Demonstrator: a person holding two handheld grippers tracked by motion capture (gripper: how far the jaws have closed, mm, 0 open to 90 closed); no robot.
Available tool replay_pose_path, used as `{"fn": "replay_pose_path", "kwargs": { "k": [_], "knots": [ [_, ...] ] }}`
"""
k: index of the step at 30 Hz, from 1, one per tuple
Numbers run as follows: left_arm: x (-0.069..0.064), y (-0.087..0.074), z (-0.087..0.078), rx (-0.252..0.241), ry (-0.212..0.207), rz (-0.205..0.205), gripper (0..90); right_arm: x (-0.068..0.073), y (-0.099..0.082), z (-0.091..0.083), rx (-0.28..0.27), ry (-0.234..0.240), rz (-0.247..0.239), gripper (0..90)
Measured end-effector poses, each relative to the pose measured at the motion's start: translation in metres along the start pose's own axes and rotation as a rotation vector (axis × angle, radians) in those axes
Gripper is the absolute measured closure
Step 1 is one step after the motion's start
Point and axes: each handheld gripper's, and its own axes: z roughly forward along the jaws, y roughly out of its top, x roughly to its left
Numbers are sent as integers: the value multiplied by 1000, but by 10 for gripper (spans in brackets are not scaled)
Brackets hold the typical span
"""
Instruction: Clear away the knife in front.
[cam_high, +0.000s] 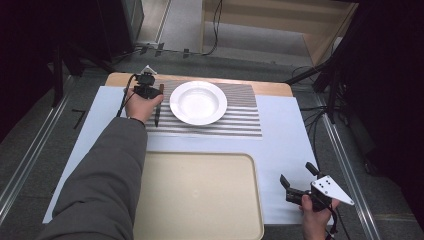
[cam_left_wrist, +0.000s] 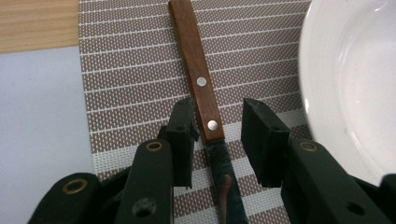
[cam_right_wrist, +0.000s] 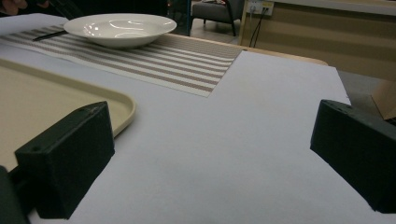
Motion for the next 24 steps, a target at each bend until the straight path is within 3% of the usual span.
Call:
{"fn": "replay_pose_path", "kwargs": {
  "k": [10, 18, 21, 24],
  "knots": [
    [-5, -1, 10, 4, 22, 4, 666, 0, 0, 1, 2, -3, -4, 0],
    [-7, -3, 16, 24, 92, -1, 741, 1, 0, 1, 5, -7, -7, 0],
    [-6, -4, 16, 19, 89, 8, 749, 1, 0, 1, 5, -8, -9, 0],
    [-5, -5, 17, 13, 83, -9, 756, 1, 0, 2, 11, -11, -12, 0]
  ]
}}
